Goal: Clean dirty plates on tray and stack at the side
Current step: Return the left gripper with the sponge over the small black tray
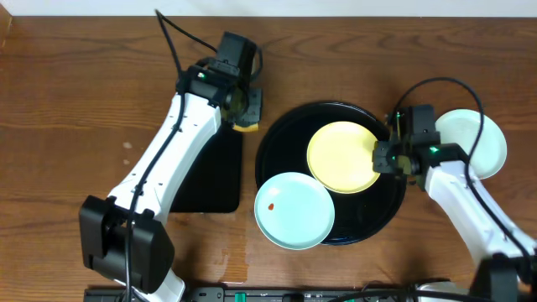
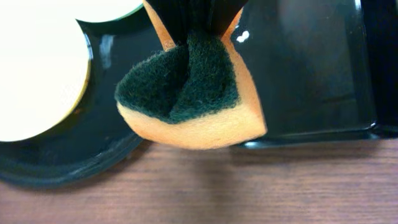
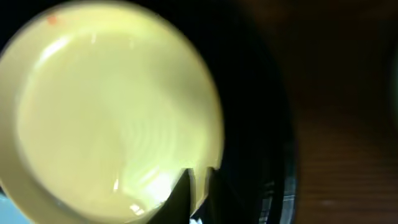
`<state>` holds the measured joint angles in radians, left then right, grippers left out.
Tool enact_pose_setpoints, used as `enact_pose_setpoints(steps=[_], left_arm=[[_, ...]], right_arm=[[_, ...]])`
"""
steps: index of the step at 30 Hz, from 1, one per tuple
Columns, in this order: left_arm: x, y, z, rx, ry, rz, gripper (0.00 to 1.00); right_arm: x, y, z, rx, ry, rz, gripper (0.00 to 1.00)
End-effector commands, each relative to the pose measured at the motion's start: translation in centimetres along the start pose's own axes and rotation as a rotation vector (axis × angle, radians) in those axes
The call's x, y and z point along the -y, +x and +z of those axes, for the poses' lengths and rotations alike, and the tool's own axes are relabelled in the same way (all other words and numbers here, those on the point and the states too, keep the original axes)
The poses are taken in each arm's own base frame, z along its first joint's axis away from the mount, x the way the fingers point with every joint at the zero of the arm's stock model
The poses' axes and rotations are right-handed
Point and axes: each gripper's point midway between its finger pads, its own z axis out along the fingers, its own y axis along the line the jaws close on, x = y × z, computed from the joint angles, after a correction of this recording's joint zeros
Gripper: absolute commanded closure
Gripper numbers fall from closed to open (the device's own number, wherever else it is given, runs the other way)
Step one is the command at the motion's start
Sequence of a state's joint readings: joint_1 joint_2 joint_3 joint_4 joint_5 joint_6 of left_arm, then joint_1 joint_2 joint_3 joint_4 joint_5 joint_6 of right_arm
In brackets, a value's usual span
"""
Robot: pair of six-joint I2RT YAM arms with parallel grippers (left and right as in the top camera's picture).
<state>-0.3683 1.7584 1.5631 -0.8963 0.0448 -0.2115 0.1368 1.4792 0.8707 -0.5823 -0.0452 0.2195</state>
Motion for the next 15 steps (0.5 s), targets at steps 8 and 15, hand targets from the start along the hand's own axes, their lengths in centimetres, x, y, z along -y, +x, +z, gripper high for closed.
enact_pose_setpoints(steps=[8,15], left_arm=[[-7.2,4.6,2.6,-0.157,-0.153,-0.124,0.92],[-9.8,9.1,8.0,-0.197,-0.097,-0.222,0.92]], right_arm=[[-0.8,2.9,3.4,-0.178,-0.065,0.114,0.78],[-0.8,2.7,3.4,-0.169,-0.07,0.063,0.76]])
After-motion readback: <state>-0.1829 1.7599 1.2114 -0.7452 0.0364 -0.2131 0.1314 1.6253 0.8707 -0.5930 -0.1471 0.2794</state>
